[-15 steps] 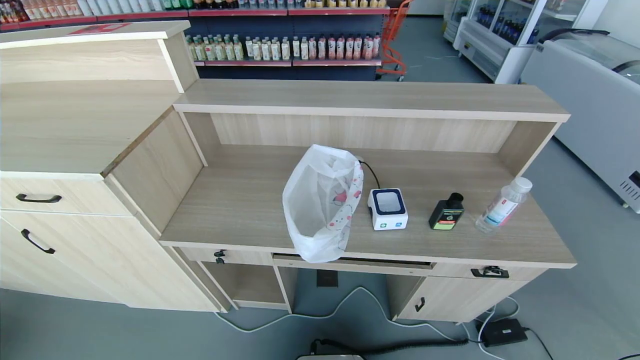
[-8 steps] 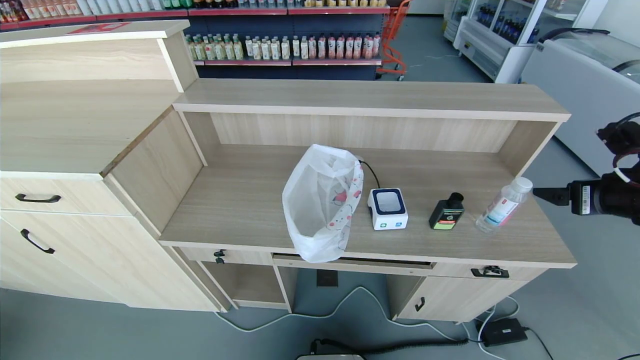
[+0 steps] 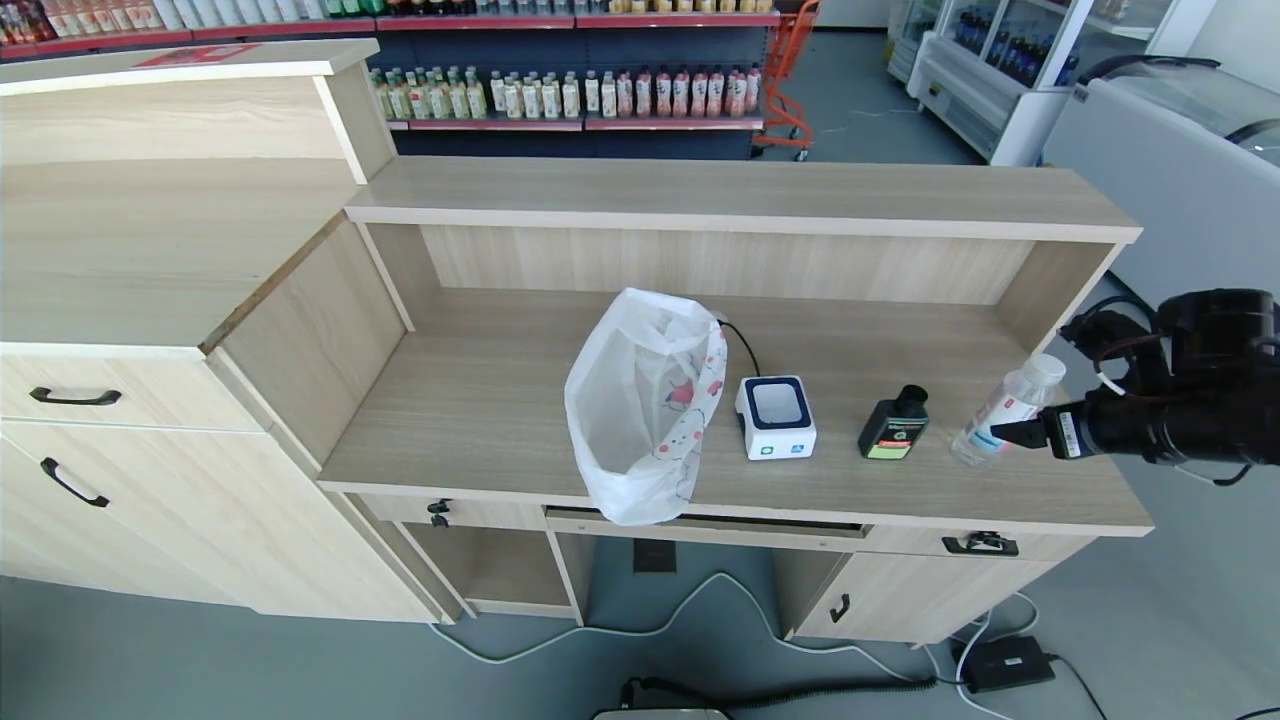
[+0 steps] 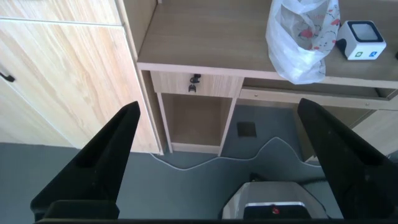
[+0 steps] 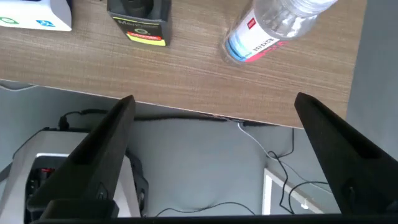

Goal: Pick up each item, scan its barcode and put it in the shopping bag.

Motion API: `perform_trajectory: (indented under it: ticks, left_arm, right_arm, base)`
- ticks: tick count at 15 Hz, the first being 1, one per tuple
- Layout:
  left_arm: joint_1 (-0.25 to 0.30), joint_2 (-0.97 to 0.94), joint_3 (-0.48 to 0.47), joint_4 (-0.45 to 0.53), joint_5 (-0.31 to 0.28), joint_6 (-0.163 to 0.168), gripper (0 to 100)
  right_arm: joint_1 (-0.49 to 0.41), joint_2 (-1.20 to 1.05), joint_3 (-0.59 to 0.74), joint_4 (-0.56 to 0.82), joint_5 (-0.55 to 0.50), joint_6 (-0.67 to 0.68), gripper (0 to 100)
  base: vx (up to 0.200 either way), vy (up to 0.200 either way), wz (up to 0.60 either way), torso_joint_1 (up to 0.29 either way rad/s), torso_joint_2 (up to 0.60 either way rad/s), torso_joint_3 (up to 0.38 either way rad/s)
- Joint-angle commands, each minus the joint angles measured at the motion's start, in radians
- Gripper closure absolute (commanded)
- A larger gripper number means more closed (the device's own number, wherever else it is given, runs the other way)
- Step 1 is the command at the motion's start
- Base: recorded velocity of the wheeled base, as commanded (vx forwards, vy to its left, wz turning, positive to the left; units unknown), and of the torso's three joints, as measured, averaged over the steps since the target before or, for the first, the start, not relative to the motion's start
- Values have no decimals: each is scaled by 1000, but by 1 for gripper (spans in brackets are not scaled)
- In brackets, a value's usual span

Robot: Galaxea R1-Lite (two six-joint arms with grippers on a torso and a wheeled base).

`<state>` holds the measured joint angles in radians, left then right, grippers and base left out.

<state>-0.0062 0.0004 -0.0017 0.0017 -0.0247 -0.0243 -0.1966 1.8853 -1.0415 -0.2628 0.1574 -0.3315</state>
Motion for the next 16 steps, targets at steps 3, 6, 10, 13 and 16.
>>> perform_trajectory:
  ticks: [3,6,10,13,16]
  left_arm:
    - [0,0,0,0,0,0,0]
    - [0,0,0,0,0,0,0]
    - [0,0,0,0,0,0,0]
    - [0,0,0,0,0,0,0]
    - [0,0,0,0,0,0,0]
  right_arm:
    - [0,117,-52,-1,13,-84,0]
    - [3,158,-86,-7,7,-153,0]
    - [16,216,-169,-9,5,-170,0]
    - [23,245,-187,-24,7,-176,0]
    - [40,279,-184,-92,13,-179,0]
  base:
    - [0,0,0,0,0,0]
    - [0,0,0,0,0,0]
    - [0,0,0,0,0,0]
    - [0,0,0,0,0,0]
    - [0,0,0,0,0,0]
